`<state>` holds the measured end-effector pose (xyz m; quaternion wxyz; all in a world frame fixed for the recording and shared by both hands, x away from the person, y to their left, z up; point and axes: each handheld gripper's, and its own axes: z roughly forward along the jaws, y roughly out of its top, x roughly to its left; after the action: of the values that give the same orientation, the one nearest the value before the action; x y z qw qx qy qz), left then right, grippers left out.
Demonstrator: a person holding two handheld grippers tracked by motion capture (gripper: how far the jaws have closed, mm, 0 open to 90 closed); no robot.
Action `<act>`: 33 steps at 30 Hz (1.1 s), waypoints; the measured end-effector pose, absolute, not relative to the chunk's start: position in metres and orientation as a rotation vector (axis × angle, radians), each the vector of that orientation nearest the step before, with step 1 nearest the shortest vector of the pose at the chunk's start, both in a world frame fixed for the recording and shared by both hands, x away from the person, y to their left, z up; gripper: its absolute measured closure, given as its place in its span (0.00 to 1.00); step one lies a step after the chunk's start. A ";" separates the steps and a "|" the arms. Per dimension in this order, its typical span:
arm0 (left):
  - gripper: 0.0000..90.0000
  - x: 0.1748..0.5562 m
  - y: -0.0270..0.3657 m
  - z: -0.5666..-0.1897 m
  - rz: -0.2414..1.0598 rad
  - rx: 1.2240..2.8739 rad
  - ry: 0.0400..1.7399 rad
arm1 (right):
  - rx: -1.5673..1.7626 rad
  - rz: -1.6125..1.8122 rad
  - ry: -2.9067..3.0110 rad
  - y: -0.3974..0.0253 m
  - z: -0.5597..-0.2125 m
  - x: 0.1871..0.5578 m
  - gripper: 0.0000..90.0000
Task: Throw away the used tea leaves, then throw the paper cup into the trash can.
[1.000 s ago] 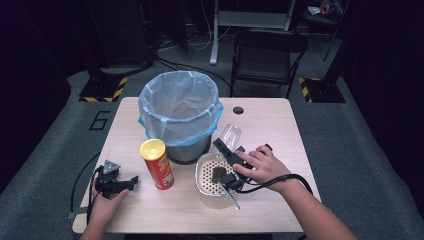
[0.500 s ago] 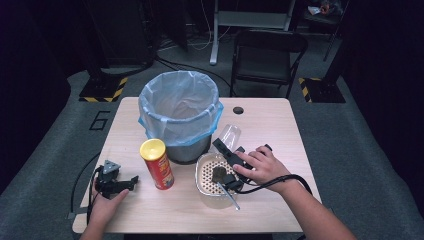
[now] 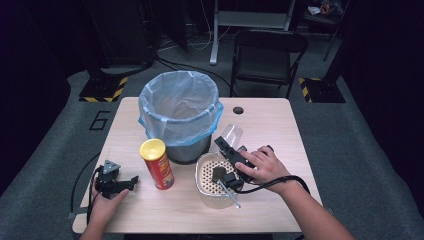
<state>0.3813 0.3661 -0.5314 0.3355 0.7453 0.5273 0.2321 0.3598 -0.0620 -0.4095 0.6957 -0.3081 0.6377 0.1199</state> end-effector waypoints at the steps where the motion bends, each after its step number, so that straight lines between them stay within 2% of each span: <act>1: 0.13 0.381 0.366 -0.531 0.606 1.944 1.376 | -0.661 0.286 1.439 -0.063 -0.411 0.360 0.39; 21: 0.13 0.381 0.366 -0.531 0.603 1.947 1.376 | -0.438 0.549 1.575 -0.065 -0.397 0.358 0.39; 33: 0.13 0.381 0.366 -0.531 0.605 1.947 1.377 | 0.003 1.003 1.674 -0.074 -0.382 0.363 0.39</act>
<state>0.3812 0.3661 -0.5312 0.3341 0.7459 0.5275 0.2319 0.3628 -0.0744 -0.3825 0.5607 0.0011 0.7102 0.4256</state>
